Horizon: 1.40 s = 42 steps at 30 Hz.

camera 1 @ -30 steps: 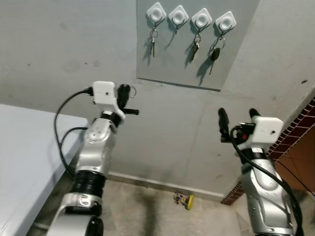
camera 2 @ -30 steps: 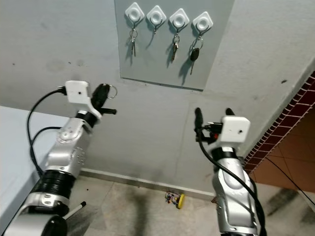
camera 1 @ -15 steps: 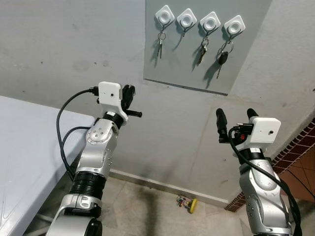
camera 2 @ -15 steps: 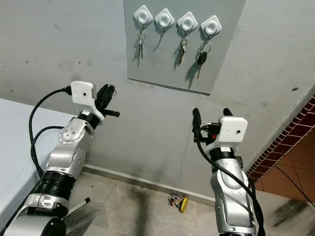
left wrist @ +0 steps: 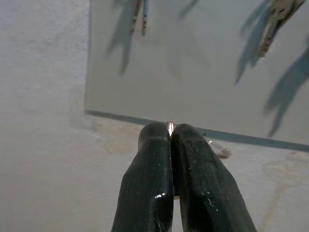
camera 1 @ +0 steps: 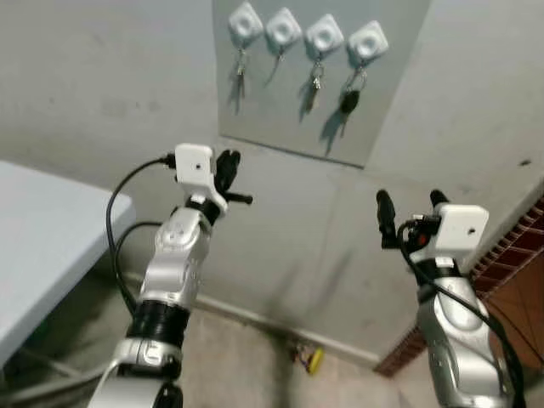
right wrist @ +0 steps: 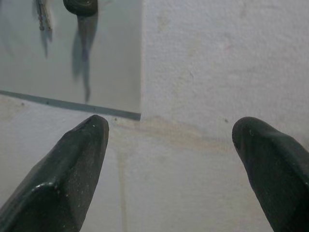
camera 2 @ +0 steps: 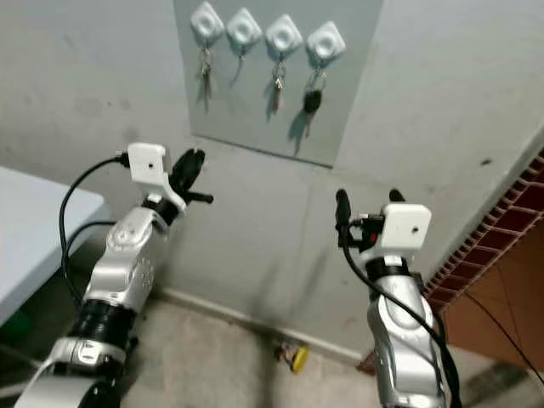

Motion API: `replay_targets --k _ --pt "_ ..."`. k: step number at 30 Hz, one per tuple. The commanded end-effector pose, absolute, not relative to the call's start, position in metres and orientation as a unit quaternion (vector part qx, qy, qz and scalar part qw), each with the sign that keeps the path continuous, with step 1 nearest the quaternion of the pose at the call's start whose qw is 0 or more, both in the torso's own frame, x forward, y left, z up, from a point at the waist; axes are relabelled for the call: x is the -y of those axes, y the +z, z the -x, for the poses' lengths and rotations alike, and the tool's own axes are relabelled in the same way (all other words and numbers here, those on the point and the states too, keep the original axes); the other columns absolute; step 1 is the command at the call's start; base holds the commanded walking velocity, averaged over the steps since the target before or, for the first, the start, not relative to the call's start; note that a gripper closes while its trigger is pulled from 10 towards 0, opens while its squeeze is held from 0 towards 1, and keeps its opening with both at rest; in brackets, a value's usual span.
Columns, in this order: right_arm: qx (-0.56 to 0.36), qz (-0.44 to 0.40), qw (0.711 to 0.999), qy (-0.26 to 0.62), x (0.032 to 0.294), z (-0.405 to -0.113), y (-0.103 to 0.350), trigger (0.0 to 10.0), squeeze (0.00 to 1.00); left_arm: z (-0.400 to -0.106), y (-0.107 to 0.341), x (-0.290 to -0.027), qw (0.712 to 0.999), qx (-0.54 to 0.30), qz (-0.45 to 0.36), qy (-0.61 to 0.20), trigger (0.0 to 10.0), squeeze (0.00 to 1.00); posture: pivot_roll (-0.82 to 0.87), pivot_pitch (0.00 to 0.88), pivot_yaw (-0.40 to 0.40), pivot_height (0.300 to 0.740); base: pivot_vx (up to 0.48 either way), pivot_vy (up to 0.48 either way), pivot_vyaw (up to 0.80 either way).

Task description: Hang keys on a hook

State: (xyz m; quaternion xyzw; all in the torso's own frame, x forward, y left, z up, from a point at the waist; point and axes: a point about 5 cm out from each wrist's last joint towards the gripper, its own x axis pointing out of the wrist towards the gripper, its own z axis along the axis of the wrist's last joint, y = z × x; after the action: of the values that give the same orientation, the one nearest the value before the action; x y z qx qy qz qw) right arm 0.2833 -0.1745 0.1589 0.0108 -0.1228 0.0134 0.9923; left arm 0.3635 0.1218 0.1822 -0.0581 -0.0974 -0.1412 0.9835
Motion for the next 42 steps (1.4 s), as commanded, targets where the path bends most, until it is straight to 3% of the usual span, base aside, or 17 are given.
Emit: replay_targets --k 1,13,33,42 --pt "0.128 -0.007 0.992 0.009 0.1788 -0.2812 0.1625 10.0 0.00 -0.3637 0.1884 -0.1197 0.983 0.108 0.051 -0.139 10.0 0.00 -0.02 0.077 -0.016 0.740 0.000 0.000 0.00" --pt "0.125 -0.005 0.992 0.010 0.1800 -0.2816 0.1628 10.0 0.00 -0.3650 0.1856 -0.1248 0.984 0.093 0.069 -0.135 10.0 0.00 -0.02 0.084 -0.019 0.740 0.000 0.000 0.00" --pt "0.114 -0.006 0.993 0.012 0.1790 -0.2839 0.1621 10.0 0.00 -0.3664 0.1846 -0.1242 0.986 0.085 0.062 -0.131 10.0 0.00 -0.02 0.082 -0.021 0.740 0.000 0.387 0.00" --pt "0.110 -0.008 0.994 0.012 0.1784 -0.2854 0.1611 10.0 0.00 -0.3676 0.1847 -0.1247 0.987 0.077 0.071 -0.122 10.0 0.00 -0.02 0.079 -0.021 0.740 0.000 0.000 -0.77"
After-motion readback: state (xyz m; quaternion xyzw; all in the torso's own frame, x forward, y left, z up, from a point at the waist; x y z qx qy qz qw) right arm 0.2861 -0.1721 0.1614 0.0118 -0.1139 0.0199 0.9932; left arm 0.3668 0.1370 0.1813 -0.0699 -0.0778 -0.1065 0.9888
